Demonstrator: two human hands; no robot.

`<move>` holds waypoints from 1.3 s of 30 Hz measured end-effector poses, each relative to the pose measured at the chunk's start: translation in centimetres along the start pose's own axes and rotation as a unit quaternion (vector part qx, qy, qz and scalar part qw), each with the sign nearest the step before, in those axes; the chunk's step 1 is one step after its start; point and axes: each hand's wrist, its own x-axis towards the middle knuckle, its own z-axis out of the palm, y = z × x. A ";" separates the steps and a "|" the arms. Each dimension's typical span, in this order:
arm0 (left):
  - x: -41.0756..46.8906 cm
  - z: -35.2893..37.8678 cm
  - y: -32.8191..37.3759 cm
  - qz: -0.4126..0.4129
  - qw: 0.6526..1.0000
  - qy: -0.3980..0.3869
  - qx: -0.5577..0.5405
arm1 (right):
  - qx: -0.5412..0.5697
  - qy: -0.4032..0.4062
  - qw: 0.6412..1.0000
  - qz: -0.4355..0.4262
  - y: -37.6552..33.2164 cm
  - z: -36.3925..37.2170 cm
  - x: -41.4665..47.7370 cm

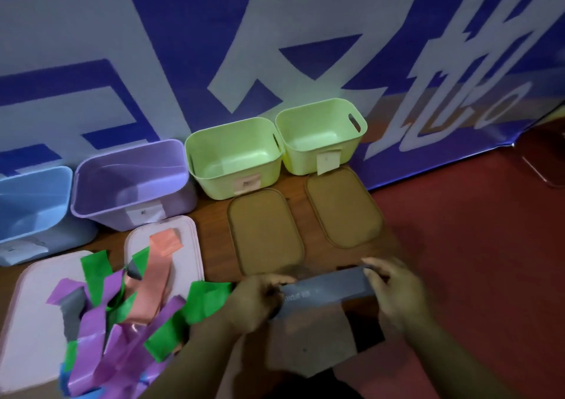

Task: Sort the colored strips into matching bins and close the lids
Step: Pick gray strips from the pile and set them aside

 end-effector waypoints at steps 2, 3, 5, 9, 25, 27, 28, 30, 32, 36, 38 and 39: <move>2.3 2.3 0.5 -0.013 0.999 -0.017 0.030 | -0.027 -0.021 0.999 0.020 3.3 -1.0 0.9; 3.4 3.3 0.9 -0.013 0.999 -0.017 0.047 | -0.039 -0.031 0.998 0.028 4.8 -1.4 1.3; 5.3 5.2 1.8 -0.014 0.997 -0.001 0.082 | -0.072 -0.033 0.997 0.019 7.5 -1.9 1.9; 8.4 8.1 2.9 -0.009 0.988 0.001 0.151 | -0.073 -0.015 0.997 0.026 10.8 -2.6 3.1; 5.9 6.7 0.9 -0.022 0.962 0.140 0.234 | -0.124 -0.040 0.989 -0.070 8.5 0.7 3.2; 3.9 5.2 0.3 -0.026 0.960 0.169 0.222 | -0.096 -0.095 0.986 -0.096 6.4 2.6 3.2; 2.8 4.4 0.0 -0.027 0.958 0.186 0.218 | -0.092 -0.121 0.982 -0.115 5.3 3.6 3.1; 0.4 2.7 -0.6 -0.029 0.953 0.217 0.211 | -0.088 -0.161 0.971 -0.153 2.8 5.8 2.7; -2.1 0.9 -1.5 -0.041 0.946 0.245 0.210 | -0.080 -0.176 0.963 -0.187 0.2 8.2 2.2; -7.2 -2.4 -4.6 -0.087 0.927 0.295 0.215 | -0.068 -0.211 0.946 -0.235 -4.5 12.9 0.8; -9.5 -4.0 -6.5 -0.099 0.918 0.312 0.222 | -0.068 -0.221 0.941 -0.246 -6.8 15.0 0.0; -10.6 -4.8 -7.3 -0.103 0.914 0.321 0.224 | -0.070 -0.225 0.939 -0.250 -8.0 15.9 -0.5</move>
